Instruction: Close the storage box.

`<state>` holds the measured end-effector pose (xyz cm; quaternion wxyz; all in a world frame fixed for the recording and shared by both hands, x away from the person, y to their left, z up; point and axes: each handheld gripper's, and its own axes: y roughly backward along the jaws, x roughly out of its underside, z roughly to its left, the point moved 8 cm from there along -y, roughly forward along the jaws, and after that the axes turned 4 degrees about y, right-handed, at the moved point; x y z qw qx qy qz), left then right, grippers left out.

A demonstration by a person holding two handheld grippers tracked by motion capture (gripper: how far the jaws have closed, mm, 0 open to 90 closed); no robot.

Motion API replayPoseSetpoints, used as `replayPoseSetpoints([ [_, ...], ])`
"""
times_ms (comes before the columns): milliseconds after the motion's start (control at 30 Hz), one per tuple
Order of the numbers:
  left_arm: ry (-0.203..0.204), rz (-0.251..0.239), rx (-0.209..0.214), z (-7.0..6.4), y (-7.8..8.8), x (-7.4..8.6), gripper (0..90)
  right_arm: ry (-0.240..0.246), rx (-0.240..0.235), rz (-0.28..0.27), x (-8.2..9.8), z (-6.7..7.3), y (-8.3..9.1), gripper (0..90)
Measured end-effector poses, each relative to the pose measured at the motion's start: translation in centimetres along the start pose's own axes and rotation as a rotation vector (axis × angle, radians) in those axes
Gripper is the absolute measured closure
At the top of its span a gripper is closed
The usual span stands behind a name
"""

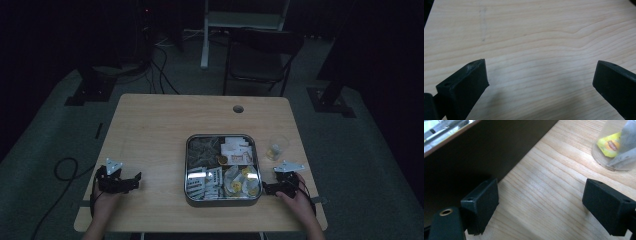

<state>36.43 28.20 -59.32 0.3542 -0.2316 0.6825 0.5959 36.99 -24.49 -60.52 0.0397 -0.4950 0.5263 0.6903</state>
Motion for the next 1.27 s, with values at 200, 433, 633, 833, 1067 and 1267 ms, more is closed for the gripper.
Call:
replayPoseSetpoints([
  [200,0.019,0.009,-0.028,0.5,0.2,0.2,0.4,0.001,0.0,0.0,0.0,0.0,0.0,13.1],
  [433,0.062,0.042,-0.121,1.8,0.9,1.0,0.5,0.0,0.0,-0.001,0.0,0.0,0.0,13.1],
  [633,0.132,0.03,-0.161,3.0,1.4,1.3,0.5,0.0,0.001,-0.001,0.0,0.0,0.0,13.1],
  [833,0.121,0.034,-0.222,3.2,1.7,1.8,0.5,0.0,0.001,-0.002,0.0,0.0,0.0,13.1],
  [1067,0.125,0.025,-0.25,3.4,1.7,1.8,0.5,0.0,0.001,-0.001,0.0,0.0,0.0,13.0],
  [1267,0.135,0.034,-0.247,3.5,1.6,1.8,0.5,-0.001,0.002,-0.001,0.0,0.0,0.0,12.8],
])
